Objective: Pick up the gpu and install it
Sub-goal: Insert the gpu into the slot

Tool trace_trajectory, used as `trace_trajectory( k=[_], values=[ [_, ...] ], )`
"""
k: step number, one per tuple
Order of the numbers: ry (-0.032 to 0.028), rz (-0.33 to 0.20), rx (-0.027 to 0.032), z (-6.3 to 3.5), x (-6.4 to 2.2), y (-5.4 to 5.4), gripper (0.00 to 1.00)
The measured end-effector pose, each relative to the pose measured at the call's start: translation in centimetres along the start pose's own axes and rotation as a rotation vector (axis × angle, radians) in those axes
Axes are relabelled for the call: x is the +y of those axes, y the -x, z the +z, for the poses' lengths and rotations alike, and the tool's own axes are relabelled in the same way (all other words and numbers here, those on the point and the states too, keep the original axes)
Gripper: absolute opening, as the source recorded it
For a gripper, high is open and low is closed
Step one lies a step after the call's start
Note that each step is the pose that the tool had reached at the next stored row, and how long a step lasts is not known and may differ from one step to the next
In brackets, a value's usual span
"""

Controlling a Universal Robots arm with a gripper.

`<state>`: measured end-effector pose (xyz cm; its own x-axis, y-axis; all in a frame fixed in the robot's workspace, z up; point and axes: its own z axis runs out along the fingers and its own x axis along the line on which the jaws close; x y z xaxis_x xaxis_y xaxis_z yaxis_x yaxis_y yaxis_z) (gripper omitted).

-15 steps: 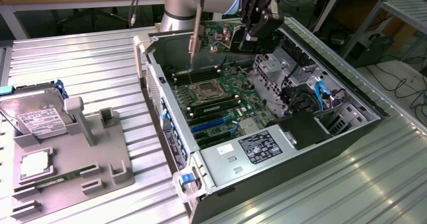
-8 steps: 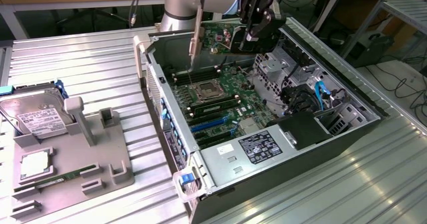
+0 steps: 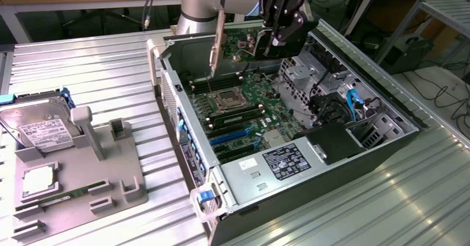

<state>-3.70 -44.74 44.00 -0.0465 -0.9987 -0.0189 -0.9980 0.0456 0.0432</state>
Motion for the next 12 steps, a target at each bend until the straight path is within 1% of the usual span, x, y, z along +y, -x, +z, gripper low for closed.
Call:
trace_trajectory(
  k=[3, 4, 10, 12],
  values=[
    [0.0010, -0.050, 0.0022, 0.04, 0.00, 0.0, 0.27],
    [0.0012, -0.058, 0.0026, 0.07, 0.00, 0.0, 0.27],
    [0.0009, -0.059, 0.0026, 0.99, -0.04, 0.0, 0.27],
    [-0.0009, -0.059, 0.0025, 1.23, -0.05, 0.0, 0.27]
  ],
)
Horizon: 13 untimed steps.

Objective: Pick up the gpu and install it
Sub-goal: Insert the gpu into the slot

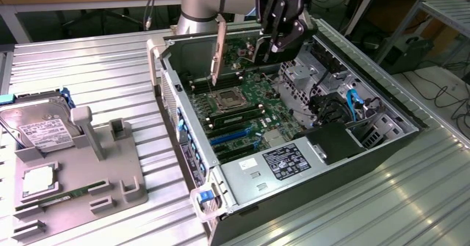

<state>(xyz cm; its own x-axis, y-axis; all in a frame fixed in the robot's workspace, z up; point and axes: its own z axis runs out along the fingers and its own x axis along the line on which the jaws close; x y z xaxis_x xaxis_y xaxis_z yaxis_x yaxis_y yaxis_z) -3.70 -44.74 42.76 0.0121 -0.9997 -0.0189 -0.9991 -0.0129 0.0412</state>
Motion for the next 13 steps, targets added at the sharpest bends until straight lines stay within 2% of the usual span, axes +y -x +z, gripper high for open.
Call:
trace_trajectory(
  k=[3, 13],
  values=[
    [-0.0045, 0.000, 0.0001, 0.33, -0.01, -0.01, 0.27],
    [-0.0047, 0.000, 0.0002, 0.64, -0.03, -0.01, 0.27]
  ],
)
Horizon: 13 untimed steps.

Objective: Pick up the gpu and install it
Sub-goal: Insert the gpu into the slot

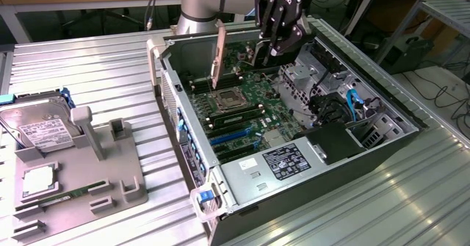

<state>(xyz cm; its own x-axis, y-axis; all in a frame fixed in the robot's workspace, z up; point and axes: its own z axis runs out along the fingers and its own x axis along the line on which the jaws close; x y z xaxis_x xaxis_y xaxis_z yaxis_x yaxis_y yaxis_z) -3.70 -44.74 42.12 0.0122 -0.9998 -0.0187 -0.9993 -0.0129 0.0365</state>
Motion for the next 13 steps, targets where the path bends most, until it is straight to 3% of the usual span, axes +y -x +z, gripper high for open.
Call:
trace_trajectory(
  k=[13],
  values=[
    [0.0000, 0.000, -0.0002, 0.23, -0.01, 0.00, 0.27]
  ],
)
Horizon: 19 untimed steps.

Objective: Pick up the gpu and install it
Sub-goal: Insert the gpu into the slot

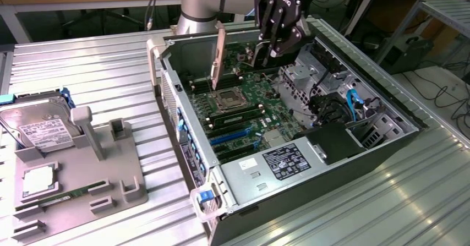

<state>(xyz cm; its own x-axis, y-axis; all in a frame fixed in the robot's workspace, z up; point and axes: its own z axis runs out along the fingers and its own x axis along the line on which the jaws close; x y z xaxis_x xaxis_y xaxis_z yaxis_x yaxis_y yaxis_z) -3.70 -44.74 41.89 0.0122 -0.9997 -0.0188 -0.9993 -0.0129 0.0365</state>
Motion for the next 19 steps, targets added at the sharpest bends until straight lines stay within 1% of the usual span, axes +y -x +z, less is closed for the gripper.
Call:
trace_trajectory(
  k=[19],
  values=[
    [0.0000, 0.000, 0.0000, 0.62, -0.02, -0.01, 0.27]
  ],
)
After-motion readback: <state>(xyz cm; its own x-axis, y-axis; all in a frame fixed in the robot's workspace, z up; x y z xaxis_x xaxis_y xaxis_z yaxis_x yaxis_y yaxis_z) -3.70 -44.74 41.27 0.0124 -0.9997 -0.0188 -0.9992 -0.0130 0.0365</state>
